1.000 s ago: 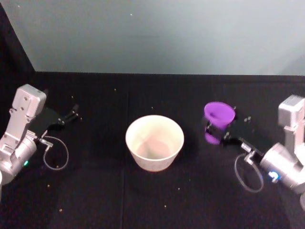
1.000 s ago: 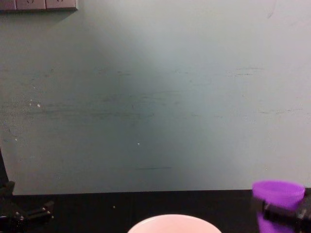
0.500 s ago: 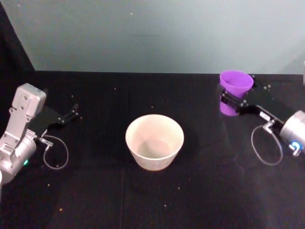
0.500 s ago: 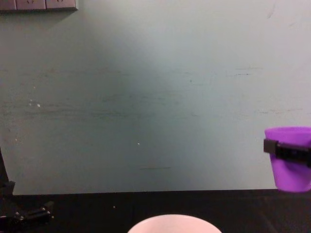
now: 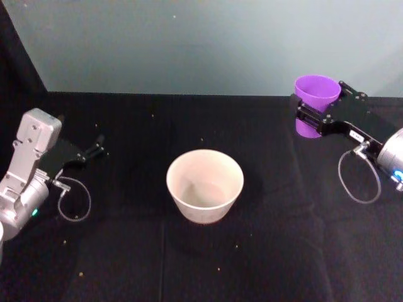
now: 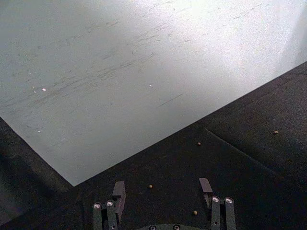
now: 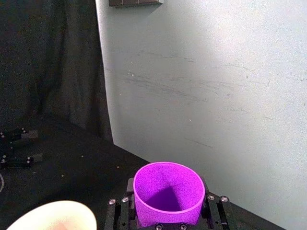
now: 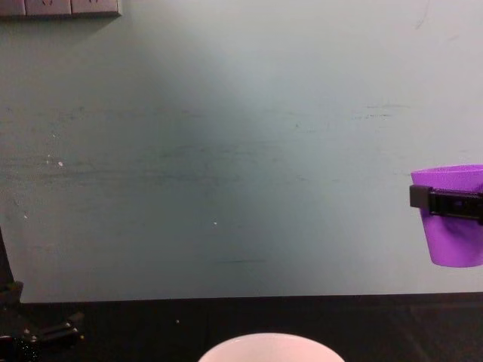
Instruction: Pick up the cup and pour the mung beans from the cup into the bowl.
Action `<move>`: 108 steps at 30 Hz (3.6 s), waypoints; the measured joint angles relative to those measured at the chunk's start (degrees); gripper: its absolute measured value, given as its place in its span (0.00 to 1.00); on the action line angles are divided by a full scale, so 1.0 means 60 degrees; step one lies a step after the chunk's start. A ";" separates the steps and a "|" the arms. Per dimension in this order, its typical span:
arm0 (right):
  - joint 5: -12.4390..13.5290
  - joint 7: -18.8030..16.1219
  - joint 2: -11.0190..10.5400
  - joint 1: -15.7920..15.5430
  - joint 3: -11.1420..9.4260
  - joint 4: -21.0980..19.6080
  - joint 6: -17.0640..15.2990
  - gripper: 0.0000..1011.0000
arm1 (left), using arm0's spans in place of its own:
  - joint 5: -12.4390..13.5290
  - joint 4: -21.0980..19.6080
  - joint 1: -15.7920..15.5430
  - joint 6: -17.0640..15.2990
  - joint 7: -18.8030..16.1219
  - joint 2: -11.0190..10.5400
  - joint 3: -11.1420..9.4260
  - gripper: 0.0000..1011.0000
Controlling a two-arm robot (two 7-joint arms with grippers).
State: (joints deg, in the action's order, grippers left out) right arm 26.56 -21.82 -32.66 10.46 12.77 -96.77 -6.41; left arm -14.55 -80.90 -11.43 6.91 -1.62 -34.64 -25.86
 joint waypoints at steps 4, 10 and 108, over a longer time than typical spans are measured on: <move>0.0001 -0.0003 0.0010 -0.0005 0.0002 0.0026 0.0029 0.73 | 0.0000 0.0000 0.0001 0.0000 0.0000 0.0000 0.0000 0.99; 0.0004 -0.0009 0.0015 -0.0009 0.0006 0.0044 0.0053 0.73 | 0.0000 0.0000 0.0000 0.0000 0.0000 0.0000 0.0000 0.99; 0.0011 -0.0033 0.0029 -0.0018 0.0006 0.0078 0.0088 0.73 | 0.0000 0.0000 0.0000 0.0000 0.0000 0.0000 0.0000 0.99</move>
State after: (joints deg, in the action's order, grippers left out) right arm 26.62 -22.01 -32.48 10.35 12.81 -96.30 -5.88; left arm -14.55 -80.90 -11.43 6.91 -1.62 -34.64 -25.86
